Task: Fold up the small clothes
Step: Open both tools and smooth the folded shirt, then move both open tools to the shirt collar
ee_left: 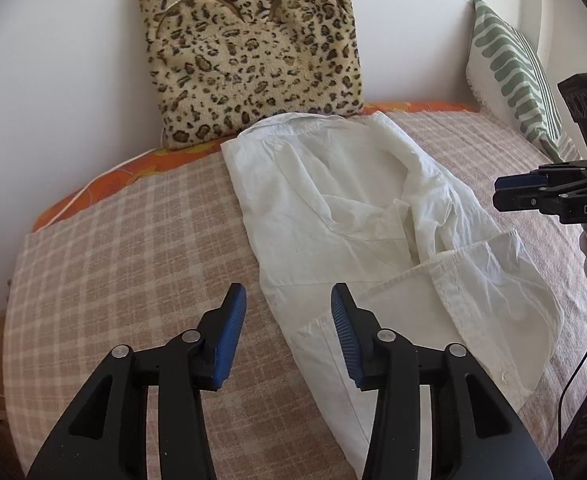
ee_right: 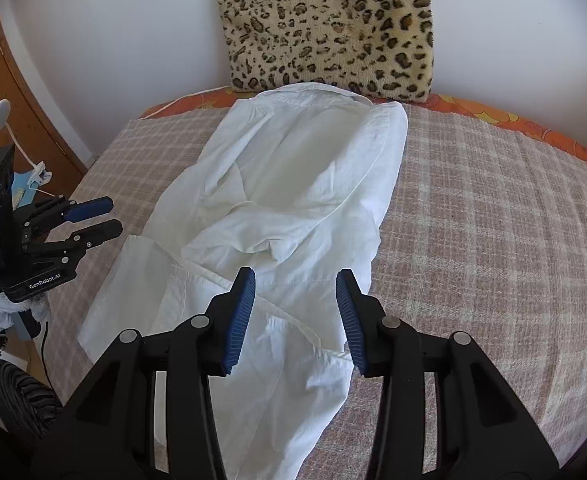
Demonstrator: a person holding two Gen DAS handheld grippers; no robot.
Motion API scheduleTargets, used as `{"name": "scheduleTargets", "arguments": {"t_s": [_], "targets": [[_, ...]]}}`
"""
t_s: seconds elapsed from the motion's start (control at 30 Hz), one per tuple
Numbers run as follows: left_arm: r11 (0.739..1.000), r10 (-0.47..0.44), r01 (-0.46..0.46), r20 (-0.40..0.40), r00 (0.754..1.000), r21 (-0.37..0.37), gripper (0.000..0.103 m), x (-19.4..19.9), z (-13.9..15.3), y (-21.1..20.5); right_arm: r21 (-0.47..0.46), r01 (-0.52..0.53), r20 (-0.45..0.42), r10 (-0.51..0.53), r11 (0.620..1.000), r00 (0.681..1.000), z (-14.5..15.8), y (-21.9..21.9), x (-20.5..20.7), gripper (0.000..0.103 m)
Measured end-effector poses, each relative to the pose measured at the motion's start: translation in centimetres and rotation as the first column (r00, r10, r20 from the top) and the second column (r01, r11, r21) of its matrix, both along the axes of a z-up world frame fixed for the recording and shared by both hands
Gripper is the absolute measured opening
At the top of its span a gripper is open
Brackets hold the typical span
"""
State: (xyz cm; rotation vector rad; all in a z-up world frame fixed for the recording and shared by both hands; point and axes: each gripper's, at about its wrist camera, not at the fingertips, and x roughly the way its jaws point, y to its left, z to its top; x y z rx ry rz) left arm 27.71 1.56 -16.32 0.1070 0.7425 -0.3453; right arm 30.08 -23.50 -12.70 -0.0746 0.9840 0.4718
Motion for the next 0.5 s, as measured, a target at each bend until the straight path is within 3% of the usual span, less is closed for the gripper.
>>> {"name": "scheduleTargets", "arguments": {"t_s": [0.23, 0.5], "targets": [[0.989, 0.038, -0.043, -0.041, 0.998, -0.140, 0.049, 6.1, 0.5, 2.2, 0.011, 0.059, 0.010, -0.059, 0.998, 0.998, 0.1, -1.4, 5.7, 0.044], [0.975, 0.062, -0.075, -0.072, 0.996, -0.209, 0.049, 11.9, -0.9, 2.9, -0.047, 0.093, 0.034, -0.091, 0.995, 0.995, -1.1, -1.6, 10.0, 0.044]]}}
